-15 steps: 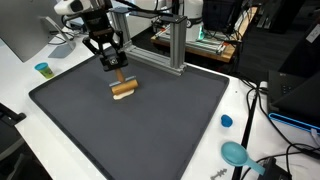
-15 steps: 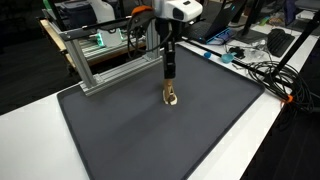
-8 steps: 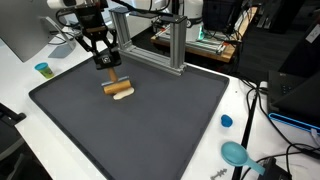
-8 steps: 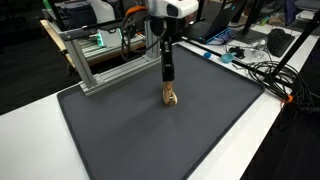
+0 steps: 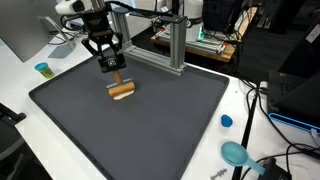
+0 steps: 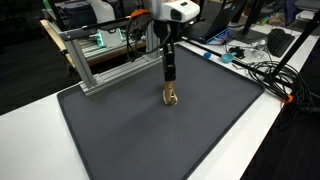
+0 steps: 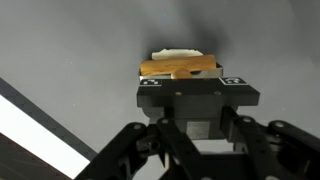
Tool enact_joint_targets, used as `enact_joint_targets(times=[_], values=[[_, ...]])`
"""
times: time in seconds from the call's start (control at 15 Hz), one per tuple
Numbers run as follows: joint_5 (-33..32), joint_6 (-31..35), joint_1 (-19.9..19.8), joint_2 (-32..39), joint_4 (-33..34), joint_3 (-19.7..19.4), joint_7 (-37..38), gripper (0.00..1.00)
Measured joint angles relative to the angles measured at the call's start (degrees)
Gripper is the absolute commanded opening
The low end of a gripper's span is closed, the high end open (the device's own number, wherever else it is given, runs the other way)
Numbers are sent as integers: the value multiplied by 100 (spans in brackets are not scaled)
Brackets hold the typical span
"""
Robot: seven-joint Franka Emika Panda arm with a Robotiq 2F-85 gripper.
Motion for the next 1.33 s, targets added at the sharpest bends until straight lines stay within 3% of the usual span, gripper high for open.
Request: enact_joint_targets(times=[0.8,1.33], values=[[44,142,41,-3,-144,283,-530,21],[68,-498,-169,-290,220,-82,-303,21]])
